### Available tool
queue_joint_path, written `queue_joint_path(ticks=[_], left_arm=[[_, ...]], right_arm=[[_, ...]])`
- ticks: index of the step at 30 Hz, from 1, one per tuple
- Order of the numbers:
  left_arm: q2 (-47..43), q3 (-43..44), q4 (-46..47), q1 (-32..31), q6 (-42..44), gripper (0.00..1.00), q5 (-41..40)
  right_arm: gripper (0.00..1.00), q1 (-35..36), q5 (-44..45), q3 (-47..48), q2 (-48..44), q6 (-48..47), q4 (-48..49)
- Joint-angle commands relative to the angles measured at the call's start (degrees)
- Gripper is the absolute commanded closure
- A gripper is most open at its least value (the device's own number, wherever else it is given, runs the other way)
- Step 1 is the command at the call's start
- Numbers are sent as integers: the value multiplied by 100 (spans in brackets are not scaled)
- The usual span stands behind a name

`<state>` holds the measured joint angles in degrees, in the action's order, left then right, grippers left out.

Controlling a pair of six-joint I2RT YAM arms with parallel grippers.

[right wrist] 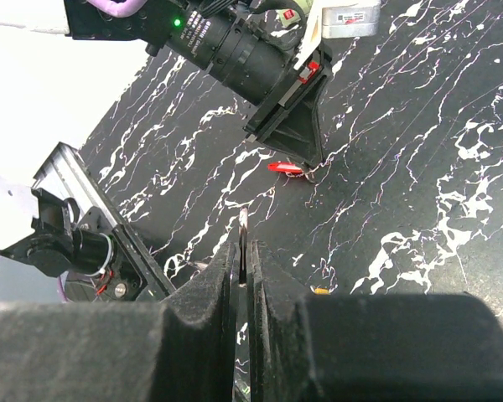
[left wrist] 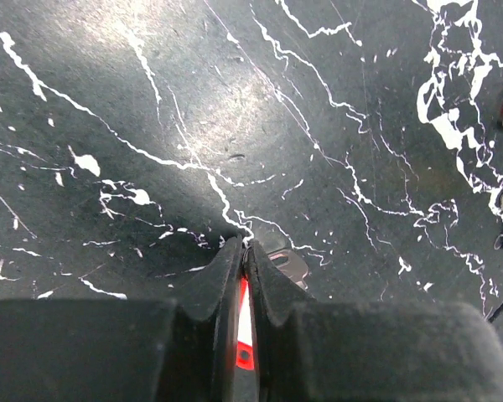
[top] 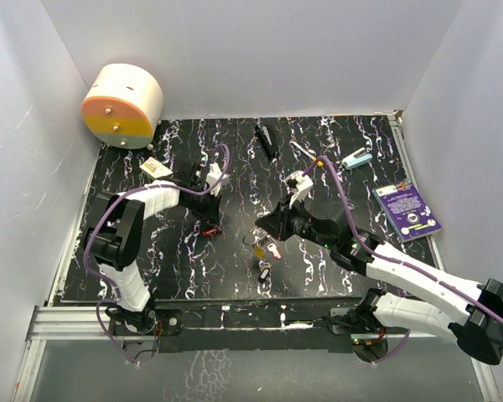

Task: Put the keys on the keyring

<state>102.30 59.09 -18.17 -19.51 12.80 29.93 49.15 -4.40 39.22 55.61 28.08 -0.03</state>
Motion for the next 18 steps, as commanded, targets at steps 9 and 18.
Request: queue_joint_path(ticks=[9, 18], left_arm=[[-201, -212, 322, 0, -350, 91, -89], [-374, -156, 191, -5, -337, 84, -18]], right_arm=[[92, 34, 58, 226, 30, -38, 305], [92, 30, 22, 217, 33, -39, 346]])
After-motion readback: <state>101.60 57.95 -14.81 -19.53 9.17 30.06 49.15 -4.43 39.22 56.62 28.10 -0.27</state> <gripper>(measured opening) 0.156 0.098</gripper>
